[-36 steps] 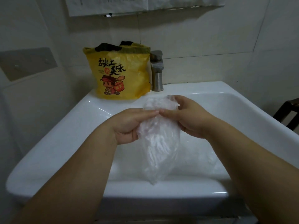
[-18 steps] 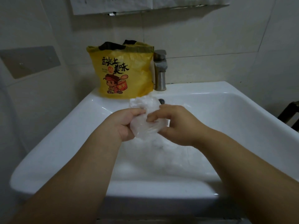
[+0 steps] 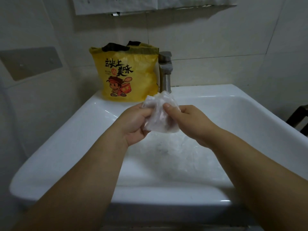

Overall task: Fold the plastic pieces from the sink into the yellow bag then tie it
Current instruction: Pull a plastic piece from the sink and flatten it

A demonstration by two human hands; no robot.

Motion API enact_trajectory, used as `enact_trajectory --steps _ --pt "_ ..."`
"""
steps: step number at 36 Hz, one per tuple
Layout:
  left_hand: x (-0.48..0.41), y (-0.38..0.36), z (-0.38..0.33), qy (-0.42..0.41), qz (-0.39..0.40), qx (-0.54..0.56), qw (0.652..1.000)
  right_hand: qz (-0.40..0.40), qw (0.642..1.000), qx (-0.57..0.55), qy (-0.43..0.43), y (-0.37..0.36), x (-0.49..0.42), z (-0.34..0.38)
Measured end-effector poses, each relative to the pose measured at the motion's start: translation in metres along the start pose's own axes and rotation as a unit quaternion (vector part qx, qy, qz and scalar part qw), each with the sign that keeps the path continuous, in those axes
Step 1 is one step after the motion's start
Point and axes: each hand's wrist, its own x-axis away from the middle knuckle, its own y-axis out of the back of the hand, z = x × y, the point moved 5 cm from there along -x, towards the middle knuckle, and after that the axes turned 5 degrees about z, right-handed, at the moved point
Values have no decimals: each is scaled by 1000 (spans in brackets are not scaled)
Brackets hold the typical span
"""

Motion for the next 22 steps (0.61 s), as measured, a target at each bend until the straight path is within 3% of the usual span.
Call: enact_trajectory --steps 9,12,15,18,20,22 --pt "9 -16 -3 1 92 38 995 -12 1000 17 -23 2 2 -3" --pt "12 -21 -4 -4 109 10 994 -5 997 74 -13 2 2 -2" --pt "10 -17 1 -17 49 -85 995 2 988 153 9 -1 1 -1" --pt "7 -5 1 -23 -39 -118 992 -63 979 186 46 4 1 1" --pt "5 0 -1 -23 -56 -68 996 -117 985 115 57 8 4 4" --pt "4 3 -5 -34 -66 7 997 -136 990 -32 24 8 3 -1"
